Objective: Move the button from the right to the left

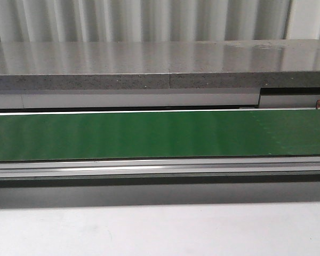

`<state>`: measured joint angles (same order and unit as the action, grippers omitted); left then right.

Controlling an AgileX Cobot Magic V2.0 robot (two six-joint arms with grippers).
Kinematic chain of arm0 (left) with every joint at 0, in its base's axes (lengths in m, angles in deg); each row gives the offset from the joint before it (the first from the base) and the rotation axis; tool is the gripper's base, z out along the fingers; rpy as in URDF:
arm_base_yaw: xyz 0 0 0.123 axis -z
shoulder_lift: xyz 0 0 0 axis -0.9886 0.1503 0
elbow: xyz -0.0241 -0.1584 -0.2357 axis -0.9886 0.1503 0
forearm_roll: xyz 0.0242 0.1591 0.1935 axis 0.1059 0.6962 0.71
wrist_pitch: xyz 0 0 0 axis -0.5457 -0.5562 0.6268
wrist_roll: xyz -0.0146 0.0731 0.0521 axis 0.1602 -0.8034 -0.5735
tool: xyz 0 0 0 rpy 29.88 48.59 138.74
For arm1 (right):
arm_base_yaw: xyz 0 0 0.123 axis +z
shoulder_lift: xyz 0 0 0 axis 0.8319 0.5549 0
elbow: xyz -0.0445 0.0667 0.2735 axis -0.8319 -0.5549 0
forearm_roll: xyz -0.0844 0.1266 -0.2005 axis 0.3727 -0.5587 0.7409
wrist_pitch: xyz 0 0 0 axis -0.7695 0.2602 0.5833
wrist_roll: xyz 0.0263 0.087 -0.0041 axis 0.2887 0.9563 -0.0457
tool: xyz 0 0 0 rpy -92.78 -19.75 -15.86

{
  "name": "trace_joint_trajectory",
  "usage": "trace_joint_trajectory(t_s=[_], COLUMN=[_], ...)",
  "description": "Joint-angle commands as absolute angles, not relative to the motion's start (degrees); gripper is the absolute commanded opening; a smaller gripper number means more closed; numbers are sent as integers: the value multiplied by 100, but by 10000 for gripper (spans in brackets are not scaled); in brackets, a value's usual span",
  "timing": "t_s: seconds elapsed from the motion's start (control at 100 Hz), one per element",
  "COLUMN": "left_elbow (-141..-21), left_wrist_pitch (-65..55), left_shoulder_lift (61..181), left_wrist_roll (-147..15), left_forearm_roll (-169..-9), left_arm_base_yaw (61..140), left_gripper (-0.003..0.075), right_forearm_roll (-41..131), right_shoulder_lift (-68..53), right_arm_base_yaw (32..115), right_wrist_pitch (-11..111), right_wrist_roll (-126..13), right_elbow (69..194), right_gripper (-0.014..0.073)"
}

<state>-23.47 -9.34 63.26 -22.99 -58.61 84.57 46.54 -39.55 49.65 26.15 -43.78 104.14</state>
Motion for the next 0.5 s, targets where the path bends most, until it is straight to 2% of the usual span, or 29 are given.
trace_joint_trajectory(t_s=[0.0,0.49], left_elbow=[-2201,-2201], left_wrist_pitch=[-1498,-1625], left_shoulder_lift=[6130,6130], left_wrist_roll=[-2235,-2235], left_forearm_roll=[-5844,-5886], left_arm_base_yaw=[8579,8577], left_gripper=[-20,-20], right_forearm_roll=[4605,4605], right_shoulder_lift=[-3953,-3953], right_arm_base_yaw=[4966,4966], right_wrist_pitch=[2982,2982], right_wrist_roll=[-4426,-4426], right_elbow=[10570,10570], right_gripper=[-67,-67])
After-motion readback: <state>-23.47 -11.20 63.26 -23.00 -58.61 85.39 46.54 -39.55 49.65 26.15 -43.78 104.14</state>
